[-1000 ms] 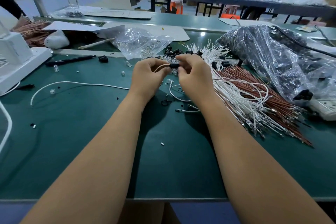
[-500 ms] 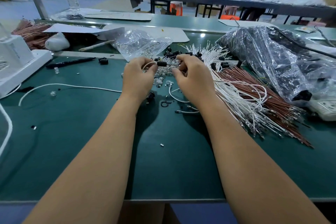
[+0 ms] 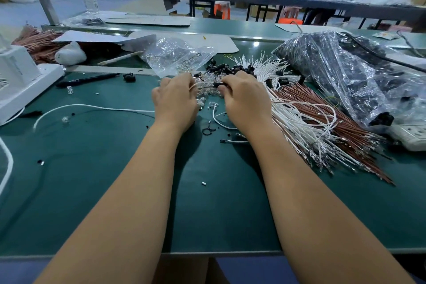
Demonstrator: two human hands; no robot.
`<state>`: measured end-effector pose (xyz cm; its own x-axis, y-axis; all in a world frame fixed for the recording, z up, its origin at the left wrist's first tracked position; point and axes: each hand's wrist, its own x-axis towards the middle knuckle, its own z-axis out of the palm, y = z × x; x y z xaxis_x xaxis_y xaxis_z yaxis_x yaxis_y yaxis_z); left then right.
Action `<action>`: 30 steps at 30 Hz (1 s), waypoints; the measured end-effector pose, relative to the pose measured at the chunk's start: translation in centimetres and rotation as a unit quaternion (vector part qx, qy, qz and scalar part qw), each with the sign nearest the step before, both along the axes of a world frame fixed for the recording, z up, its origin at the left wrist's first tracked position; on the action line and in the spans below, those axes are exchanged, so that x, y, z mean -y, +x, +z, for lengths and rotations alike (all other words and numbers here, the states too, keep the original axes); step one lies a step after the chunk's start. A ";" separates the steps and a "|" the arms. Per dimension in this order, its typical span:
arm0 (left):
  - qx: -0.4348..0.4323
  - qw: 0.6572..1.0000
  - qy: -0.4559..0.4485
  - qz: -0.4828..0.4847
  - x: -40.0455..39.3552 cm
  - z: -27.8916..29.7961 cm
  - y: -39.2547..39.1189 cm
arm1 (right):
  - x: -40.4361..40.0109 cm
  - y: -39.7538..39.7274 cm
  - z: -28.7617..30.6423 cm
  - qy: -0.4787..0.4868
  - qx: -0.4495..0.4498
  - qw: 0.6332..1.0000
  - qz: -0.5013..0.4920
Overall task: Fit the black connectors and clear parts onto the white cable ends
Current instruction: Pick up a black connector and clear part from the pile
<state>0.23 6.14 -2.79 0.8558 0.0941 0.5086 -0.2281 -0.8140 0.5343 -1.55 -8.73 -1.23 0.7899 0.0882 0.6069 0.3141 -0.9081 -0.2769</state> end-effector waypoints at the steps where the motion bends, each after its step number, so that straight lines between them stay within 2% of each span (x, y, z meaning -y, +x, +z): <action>1: -0.009 0.999 -0.015 0.038 -0.4 0.0 0.1 | 0.2 0.1 0.0 0.027 -0.001 1.000 -0.013; 3: -0.023 0.994 -0.033 0.103 -1.3 -0.1 0.3 | 0.9 0.3 0.2 0.083 -0.008 0.996 -0.028; 6: -0.030 0.990 0.016 0.137 -1.5 -0.1 0.2 | 1.0 0.4 0.1 0.090 -0.017 0.995 -0.025; 8: 0.006 0.994 0.035 0.100 -0.9 0.0 -0.2 | 0.5 0.3 0.0 0.073 -0.015 0.997 -0.012; 11: 0.111 0.992 0.057 -0.024 0.3 0.3 -0.6 | 0.0 0.2 -0.2 0.058 -0.017 0.998 0.023; 13: 0.137 0.985 0.070 -0.078 0.7 0.4 -0.7 | -0.2 0.1 -0.1 0.055 -0.023 0.997 0.043; 15: 0.134 0.987 0.053 -0.070 0.7 0.5 -0.6 | -0.2 0.0 -0.1 0.036 -0.016 0.998 0.040; 17: 0.118 0.992 0.048 -0.021 0.4 0.4 -0.5 | 0.0 0.0 -0.2 0.017 0.001 1.000 0.019; 21: 0.036 0.996 0.067 0.047 -0.1 0.1 -0.4 | 0.5 0.3 -0.3 0.057 -0.013 0.998 0.002; 23: 0.029 0.997 0.064 0.029 -0.1 0.1 -0.5 | 0.4 0.4 -0.3 0.064 -0.030 0.997 0.018; 27: 0.105 0.989 0.051 -0.088 0.9 0.3 -0.7 | -0.3 0.4 -0.5 0.082 -0.027 0.994 0.069; 30: 0.093 0.988 -0.019 -0.120 0.9 0.4 -0.7 | -0.3 0.4 -0.6 0.129 -0.029 0.988 0.078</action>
